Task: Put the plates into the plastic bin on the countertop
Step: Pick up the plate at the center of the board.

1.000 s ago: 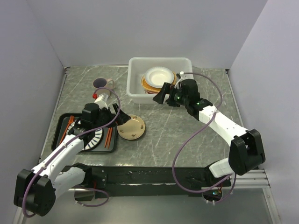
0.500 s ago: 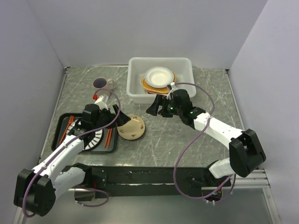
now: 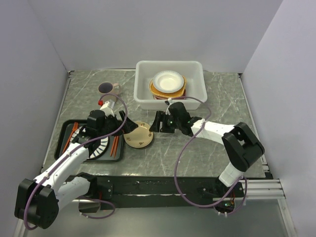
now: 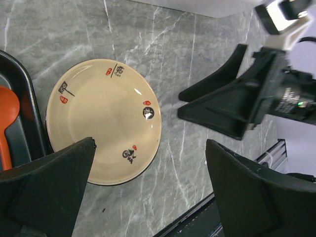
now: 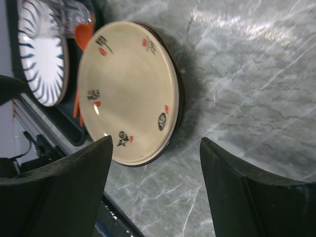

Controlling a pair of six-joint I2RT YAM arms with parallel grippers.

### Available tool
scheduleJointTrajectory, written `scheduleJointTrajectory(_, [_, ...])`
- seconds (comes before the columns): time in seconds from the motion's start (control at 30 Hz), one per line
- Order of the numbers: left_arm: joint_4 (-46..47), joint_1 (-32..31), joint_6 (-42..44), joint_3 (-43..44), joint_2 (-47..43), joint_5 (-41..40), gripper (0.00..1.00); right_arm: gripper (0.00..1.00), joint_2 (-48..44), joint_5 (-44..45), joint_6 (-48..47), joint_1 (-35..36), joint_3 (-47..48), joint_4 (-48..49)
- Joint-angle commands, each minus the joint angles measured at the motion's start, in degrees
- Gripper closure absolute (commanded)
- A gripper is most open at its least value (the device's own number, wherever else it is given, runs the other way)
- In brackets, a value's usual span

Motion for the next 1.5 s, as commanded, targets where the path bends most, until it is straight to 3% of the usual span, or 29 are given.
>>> scheduleJointTrajectory(0.0, [0.93, -0.09, 0.36, 0.29, -0.33, -0.42, 0.01, 0.25, 3.11, 0.64, 0.21, 1.32, 1.25, 3.00])
scheduleJointTrajectory(0.57, [0.58, -0.09, 0.71, 0.74, 0.29, -0.60, 0.01, 0.50, 10.41, 0.73, 0.82, 2.38, 5.03, 3.35])
scheduleJointTrajectory(0.6, [0.58, -0.09, 0.71, 0.74, 0.37, -0.77, 0.01, 0.54, 10.59, 0.99, 0.82, 2.47, 5.46, 3.26])
scheduleJointTrajectory(0.63, [0.58, -0.09, 0.71, 0.74, 0.37, -0.69, 0.01, 0.70, 10.59, 1.25, 0.82, 2.64, 5.55, 2.74])
scheduleJointTrajectory(0.73, [0.76, -0.09, 0.71, 0.65, 0.46, -0.68, 0.01, 0.93, 9.89, 2.92, 0.65, 2.82, 5.73, 1.59])
scheduleJointTrajectory(0.8, [0.84, -0.09, 0.71, 0.56, 0.64, -0.68, 0.01, 0.99, 8.57, 4.24, 0.21, 2.91, 5.56, 0.63])
scheduleJointTrajectory(1.47, [1.11, -0.09, 0.53, 0.21, 0.46, -0.86, 0.01, 1.00, 0.48, 7.32, -0.50, 3.00, 4.15, -0.96])
